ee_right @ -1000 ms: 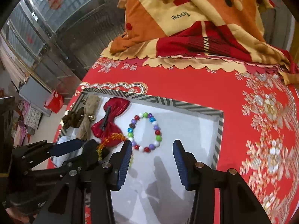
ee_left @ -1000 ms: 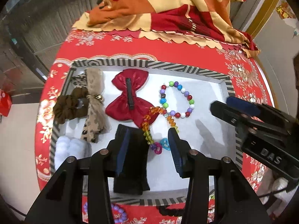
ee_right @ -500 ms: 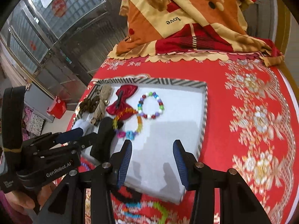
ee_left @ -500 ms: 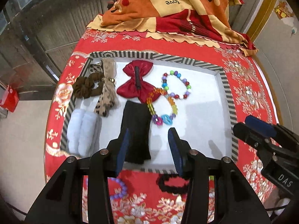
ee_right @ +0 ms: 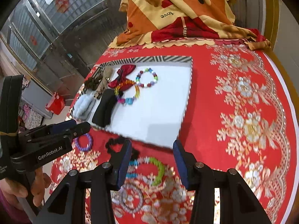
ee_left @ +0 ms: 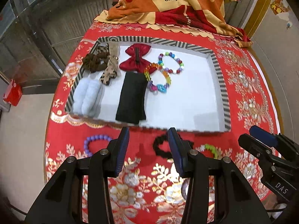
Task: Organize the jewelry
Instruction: 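Withdraw both tools from the tray toward the remaining bracelets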
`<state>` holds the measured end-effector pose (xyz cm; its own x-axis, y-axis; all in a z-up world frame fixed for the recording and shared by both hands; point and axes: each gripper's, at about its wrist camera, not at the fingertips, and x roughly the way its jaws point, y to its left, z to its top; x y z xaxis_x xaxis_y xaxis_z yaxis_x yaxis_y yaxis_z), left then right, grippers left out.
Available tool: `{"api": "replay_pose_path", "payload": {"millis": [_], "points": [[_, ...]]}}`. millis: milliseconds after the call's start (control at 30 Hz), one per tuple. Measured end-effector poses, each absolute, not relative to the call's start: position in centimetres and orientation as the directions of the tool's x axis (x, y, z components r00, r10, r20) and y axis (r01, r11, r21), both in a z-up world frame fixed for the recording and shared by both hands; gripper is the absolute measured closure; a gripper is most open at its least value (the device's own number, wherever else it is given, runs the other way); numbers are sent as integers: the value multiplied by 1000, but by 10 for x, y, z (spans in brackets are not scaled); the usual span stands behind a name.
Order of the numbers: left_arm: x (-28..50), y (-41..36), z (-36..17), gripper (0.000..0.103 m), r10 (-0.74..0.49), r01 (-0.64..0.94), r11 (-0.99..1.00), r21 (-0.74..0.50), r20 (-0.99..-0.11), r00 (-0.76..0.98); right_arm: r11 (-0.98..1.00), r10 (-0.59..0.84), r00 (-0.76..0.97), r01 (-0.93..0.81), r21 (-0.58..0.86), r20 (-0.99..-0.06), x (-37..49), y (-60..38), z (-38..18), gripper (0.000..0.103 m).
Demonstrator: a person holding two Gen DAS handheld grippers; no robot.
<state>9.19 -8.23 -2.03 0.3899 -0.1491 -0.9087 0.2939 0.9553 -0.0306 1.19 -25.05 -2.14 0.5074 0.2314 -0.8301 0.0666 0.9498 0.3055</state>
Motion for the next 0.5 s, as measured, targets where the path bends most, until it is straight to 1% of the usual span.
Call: {"api": "replay_pose_path", "payload": {"millis": [333,500], "points": [[60,-75,-20,61,-147,282,959,-37,-913,381,955,230,488,55,293,-842,-25,-246,-29,59],[51,-59,-25,61,-161,255,964,-71,-921,355,954,231,472,64,295,-851,-38,-250,-38,59]]}}
